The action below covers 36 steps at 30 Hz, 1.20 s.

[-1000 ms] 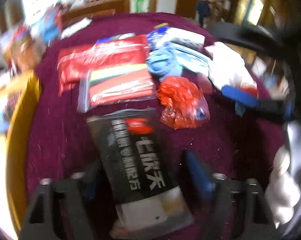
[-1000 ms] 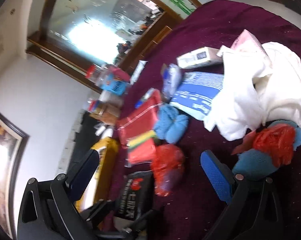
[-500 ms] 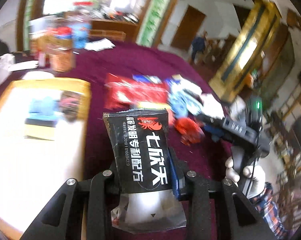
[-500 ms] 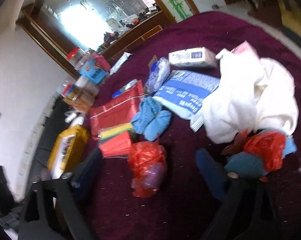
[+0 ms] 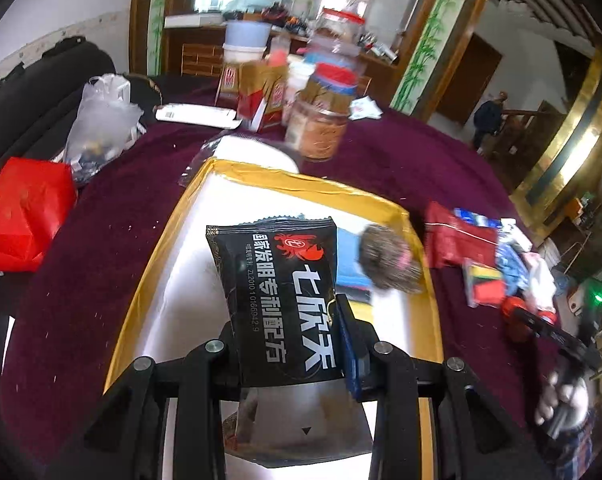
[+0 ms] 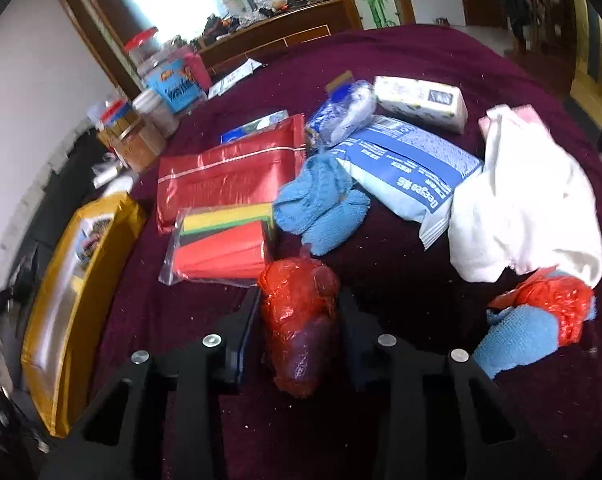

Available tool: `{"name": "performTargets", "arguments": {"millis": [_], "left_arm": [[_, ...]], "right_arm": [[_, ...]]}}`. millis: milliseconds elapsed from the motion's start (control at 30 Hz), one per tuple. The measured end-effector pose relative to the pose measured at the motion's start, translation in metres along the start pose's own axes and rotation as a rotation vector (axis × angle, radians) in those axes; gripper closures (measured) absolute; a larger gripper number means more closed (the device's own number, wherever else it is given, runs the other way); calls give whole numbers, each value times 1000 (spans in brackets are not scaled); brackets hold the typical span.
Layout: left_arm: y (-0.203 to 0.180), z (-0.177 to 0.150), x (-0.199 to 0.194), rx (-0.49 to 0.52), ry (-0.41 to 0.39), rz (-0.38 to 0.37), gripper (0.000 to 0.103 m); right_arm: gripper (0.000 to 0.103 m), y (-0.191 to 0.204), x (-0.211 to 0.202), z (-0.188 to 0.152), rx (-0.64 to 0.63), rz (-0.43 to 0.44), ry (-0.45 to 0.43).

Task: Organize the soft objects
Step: 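Carry the black packet with the left tool over the white tray, then release the black packet into the tray with the left tool while the right tool grasps the red plastic bag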

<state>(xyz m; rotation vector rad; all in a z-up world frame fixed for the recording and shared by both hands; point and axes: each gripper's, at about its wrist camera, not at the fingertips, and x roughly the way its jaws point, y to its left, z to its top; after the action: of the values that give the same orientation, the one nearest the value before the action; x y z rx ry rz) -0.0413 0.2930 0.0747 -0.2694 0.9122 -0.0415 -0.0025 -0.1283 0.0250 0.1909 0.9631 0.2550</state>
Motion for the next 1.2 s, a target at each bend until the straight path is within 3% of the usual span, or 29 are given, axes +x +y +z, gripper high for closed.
{"name": "performTargets", "arguments": {"millis": [333,467,533,633,867,1200], "left_arm": [[20,41,75,-14,81,105,65],[37,47,87,-100,105,76,53],[41,47,85,-130,110,36,52],[44,45,72,-150,99,-19,45],[57,33,11,-179,-9,-103,43],[72,-23,-59,-252,-116,-152,36]], "right_arm": [[69,50,-33,10,-101,-19,-32],[69,77,-37,17,-150,-3,-40],[69,87,-39,20,-162,8,-42],[69,100,-38,25,-176,25,-41],[69,122,-32,25,-205,54,-31],[69,129,-22,20,-198,71,-14]]}}
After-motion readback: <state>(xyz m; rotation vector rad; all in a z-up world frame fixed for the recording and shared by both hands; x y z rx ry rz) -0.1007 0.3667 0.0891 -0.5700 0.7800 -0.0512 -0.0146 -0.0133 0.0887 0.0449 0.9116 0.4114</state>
